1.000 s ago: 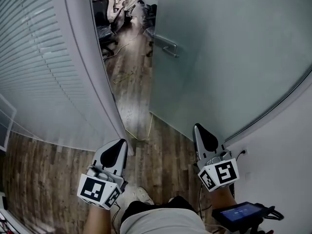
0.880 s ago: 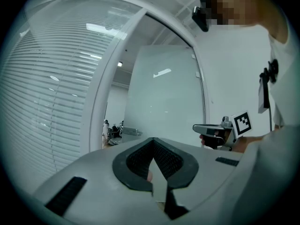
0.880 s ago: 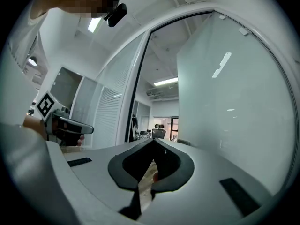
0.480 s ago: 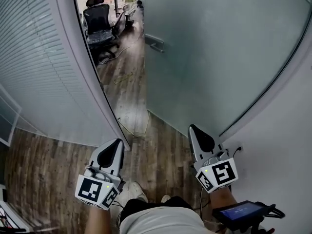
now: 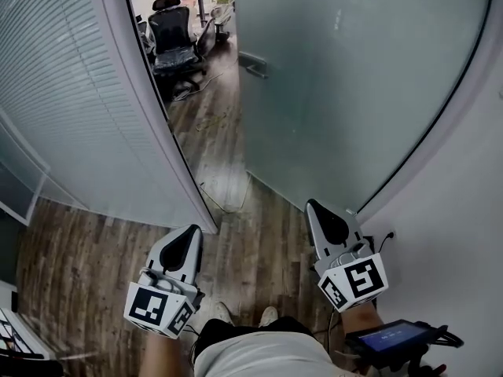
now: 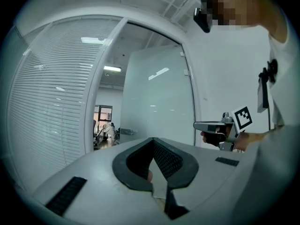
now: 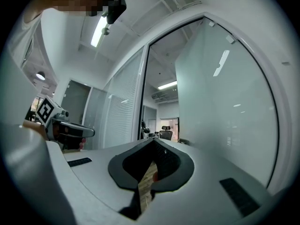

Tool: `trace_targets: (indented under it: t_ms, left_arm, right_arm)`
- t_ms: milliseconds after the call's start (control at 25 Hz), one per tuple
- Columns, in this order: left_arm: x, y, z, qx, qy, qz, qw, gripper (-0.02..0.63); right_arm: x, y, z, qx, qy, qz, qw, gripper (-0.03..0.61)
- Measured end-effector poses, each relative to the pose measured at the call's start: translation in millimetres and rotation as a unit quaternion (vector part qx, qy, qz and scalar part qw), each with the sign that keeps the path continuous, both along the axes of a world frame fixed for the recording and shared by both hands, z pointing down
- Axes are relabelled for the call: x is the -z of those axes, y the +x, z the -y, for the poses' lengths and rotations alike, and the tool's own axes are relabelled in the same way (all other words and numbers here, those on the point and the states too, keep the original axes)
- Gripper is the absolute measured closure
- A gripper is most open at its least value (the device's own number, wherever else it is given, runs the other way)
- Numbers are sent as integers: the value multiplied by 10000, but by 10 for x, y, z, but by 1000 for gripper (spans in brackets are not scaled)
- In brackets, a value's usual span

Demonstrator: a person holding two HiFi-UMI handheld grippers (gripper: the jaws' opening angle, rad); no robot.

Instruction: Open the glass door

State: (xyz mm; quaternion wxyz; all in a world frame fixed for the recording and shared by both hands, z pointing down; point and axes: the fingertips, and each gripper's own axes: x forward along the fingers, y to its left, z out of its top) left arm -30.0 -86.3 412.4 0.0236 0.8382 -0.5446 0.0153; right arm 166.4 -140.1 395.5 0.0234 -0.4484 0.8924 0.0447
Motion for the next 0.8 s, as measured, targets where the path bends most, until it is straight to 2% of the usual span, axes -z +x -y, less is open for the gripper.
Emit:
trace_targets:
  t_ms: [280, 440, 600, 800]
  left_arm:
    - [452, -167, 44, -143, 175, -102, 9997, 614]
    - [371, -281, -18, -149, 278, -90, 9995, 614]
    - [491, -507, -89, -175, 296, -161, 9993, 614]
    - [577, -666, -65, -185, 334, -204, 9991, 614]
  right_arm:
    - [463, -238, -102, -31, 45, -175, 9998, 578]
    - [378, -423, -221, 43, 88, -263, 9996, 578]
    - [540, -658, -339, 5, 108, -308, 9995, 578]
    - [613, -749, -329, -93, 106, -306, 9994, 578]
